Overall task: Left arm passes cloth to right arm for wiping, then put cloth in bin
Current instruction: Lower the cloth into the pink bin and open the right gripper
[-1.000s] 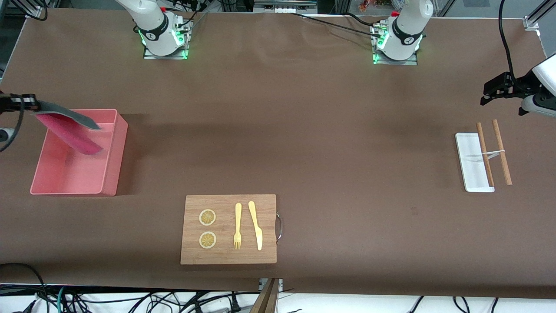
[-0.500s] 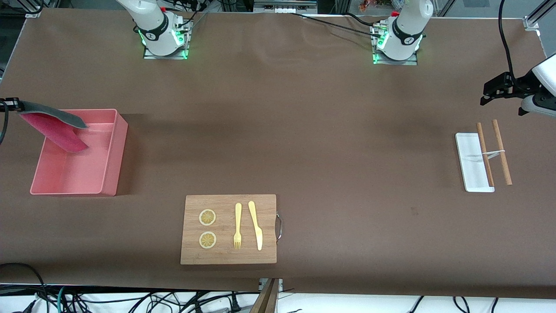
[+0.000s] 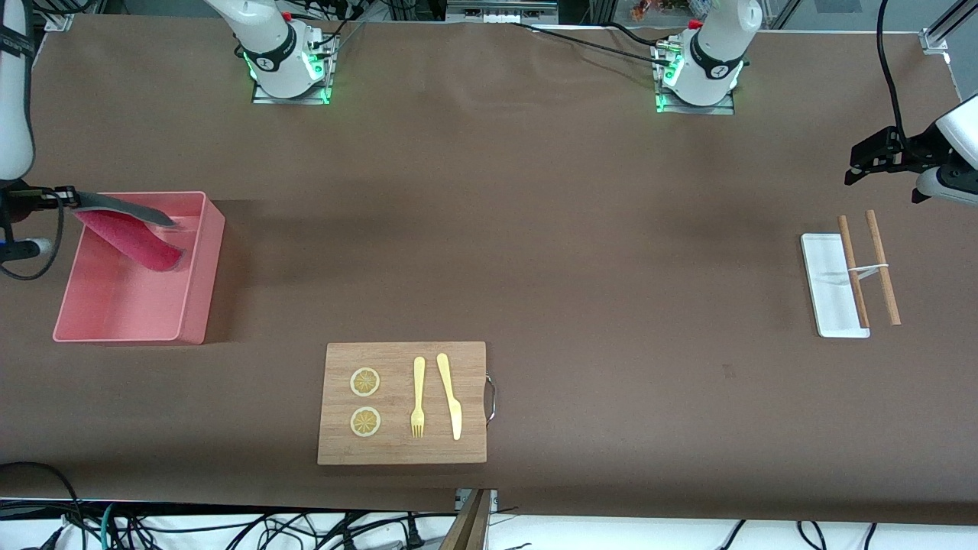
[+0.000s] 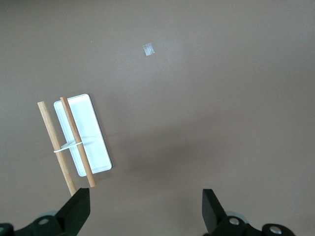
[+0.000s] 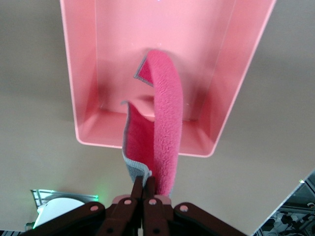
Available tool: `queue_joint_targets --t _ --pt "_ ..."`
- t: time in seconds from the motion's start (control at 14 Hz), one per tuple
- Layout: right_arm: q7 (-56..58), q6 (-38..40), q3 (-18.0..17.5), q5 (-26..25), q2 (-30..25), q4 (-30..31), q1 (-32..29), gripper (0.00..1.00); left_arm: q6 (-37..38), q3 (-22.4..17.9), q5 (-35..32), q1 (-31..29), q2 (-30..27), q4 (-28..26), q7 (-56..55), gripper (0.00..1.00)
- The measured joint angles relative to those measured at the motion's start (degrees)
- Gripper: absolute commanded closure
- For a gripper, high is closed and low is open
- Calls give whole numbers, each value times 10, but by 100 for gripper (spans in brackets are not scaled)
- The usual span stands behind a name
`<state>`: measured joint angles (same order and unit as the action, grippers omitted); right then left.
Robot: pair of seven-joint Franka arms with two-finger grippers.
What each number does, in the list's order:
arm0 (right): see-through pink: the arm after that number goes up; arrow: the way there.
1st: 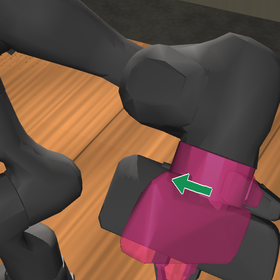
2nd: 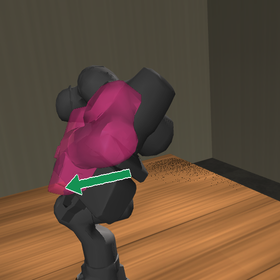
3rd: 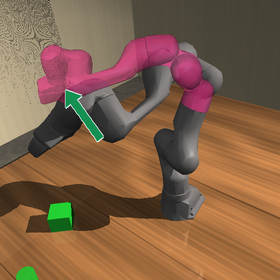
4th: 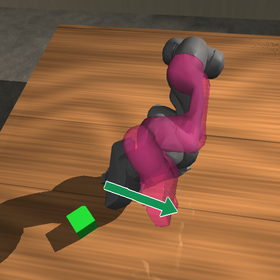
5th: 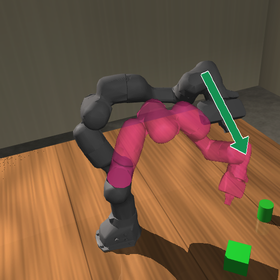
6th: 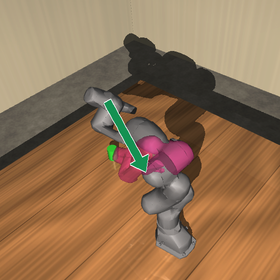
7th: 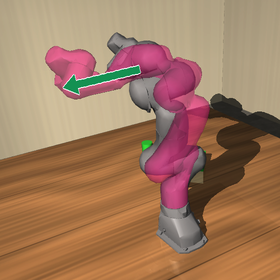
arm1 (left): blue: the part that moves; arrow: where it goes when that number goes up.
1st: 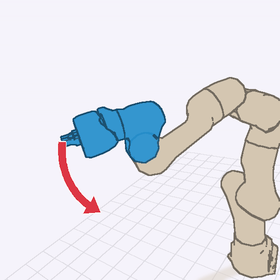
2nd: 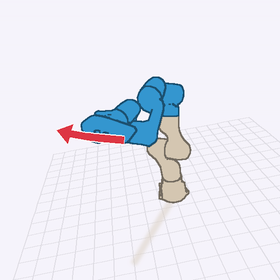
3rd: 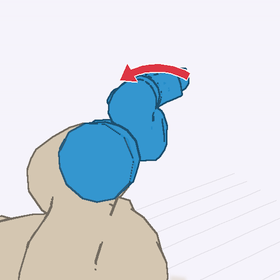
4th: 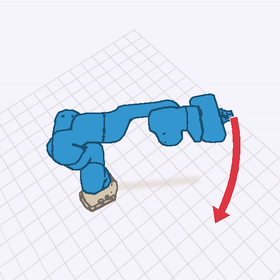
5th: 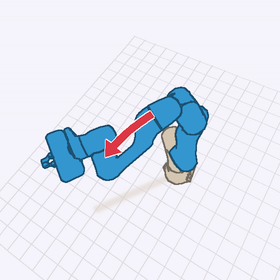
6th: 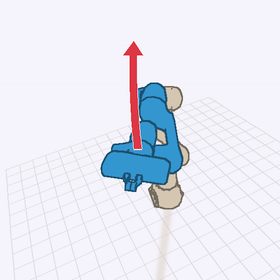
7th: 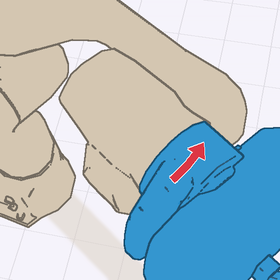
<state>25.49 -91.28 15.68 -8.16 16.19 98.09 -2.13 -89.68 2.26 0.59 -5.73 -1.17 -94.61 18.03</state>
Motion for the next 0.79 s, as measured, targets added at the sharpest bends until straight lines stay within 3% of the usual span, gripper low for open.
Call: queue_joint_targets --t 0.79 --pt "-19 -206 1 6 6 164 -2 100 9 0 0 0 0 0 0 0"
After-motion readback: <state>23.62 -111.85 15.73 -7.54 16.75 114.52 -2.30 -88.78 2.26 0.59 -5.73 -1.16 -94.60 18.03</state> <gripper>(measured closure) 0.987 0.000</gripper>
